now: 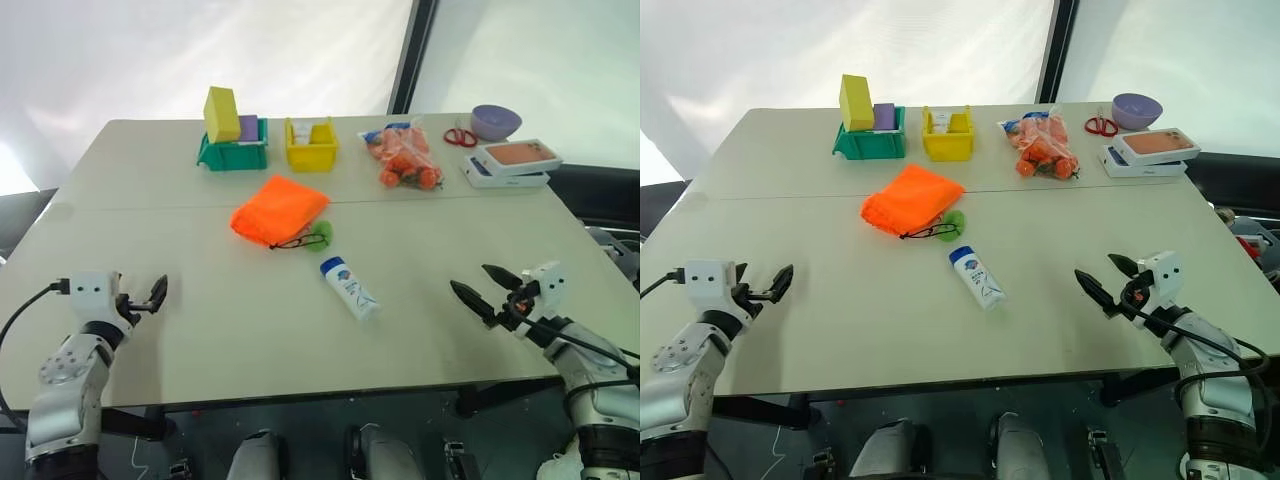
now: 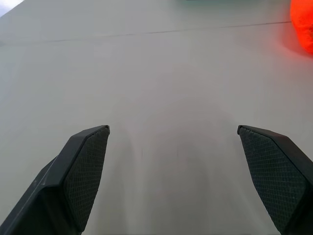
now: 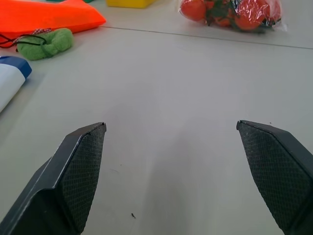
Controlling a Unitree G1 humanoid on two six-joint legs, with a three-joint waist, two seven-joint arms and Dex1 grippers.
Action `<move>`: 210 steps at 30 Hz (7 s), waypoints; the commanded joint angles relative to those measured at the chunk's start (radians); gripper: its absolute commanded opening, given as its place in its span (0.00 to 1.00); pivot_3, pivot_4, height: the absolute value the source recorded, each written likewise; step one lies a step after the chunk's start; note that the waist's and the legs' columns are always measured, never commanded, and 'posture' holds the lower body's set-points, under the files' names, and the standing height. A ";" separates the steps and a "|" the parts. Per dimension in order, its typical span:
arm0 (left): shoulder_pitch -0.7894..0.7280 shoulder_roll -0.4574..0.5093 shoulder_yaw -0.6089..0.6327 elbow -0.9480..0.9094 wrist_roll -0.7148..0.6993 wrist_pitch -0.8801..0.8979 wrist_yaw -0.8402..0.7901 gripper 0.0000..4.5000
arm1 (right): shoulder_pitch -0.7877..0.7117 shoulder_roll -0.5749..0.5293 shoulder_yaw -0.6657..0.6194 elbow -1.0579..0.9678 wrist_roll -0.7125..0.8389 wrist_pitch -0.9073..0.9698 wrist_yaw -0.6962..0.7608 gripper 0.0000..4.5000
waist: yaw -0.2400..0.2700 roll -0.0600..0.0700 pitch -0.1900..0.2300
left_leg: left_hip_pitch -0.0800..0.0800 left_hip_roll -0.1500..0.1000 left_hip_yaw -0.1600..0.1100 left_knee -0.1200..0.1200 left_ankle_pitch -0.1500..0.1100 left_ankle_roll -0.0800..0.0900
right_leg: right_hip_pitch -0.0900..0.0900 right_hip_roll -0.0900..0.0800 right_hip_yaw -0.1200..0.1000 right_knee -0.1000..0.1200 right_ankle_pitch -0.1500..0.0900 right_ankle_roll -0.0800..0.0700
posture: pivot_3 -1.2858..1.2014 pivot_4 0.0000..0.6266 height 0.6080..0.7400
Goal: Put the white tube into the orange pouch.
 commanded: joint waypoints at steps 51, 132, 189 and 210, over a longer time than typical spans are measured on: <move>-0.883 0.010 -0.482 1.021 0.413 -0.604 -0.191 0.01 | -0.015 0.096 0.281 -0.608 0.058 0.321 -0.214 1.00 | 0.019 -0.002 0.000 | -0.002 -0.001 0.001 0.002 -0.001 0.003 | -0.001 0.002 -0.001 0.001 0.002 0.005 | 0.52 0.24 1.00; -0.237 0.202 -0.266 -0.231 -0.242 0.543 -0.411 0.00 | -0.226 0.385 0.680 -0.292 -0.189 0.295 -0.188 0.50 | -0.004 -0.002 -0.001 | 0.000 -0.001 -0.001 0.003 0.000 0.002 | 0.001 0.002 0.001 0.004 0.001 0.003 | 0.52 0.24 1.00; -0.026 0.353 -0.105 -0.193 -0.316 0.488 -0.540 0.00 | -0.404 0.458 0.701 -0.318 -0.217 0.395 -0.070 0.99 | -0.010 0.001 0.001 | -0.001 -0.001 -0.001 0.001 0.001 -0.001 | -0.002 0.002 0.000 0.004 0.000 0.001 | 0.52 0.24 1.00; 0.011 0.344 -0.108 -0.215 -0.304 0.460 -0.535 0.00 | -0.463 0.440 0.779 -0.067 -0.438 0.122 -0.142 0.94 | -0.009 0.001 0.001 | -0.001 0.000 0.000 0.000 0.001 -0.001 | -0.003 0.002 0.000 0.004 0.000 0.001 | 0.52 0.24 1.00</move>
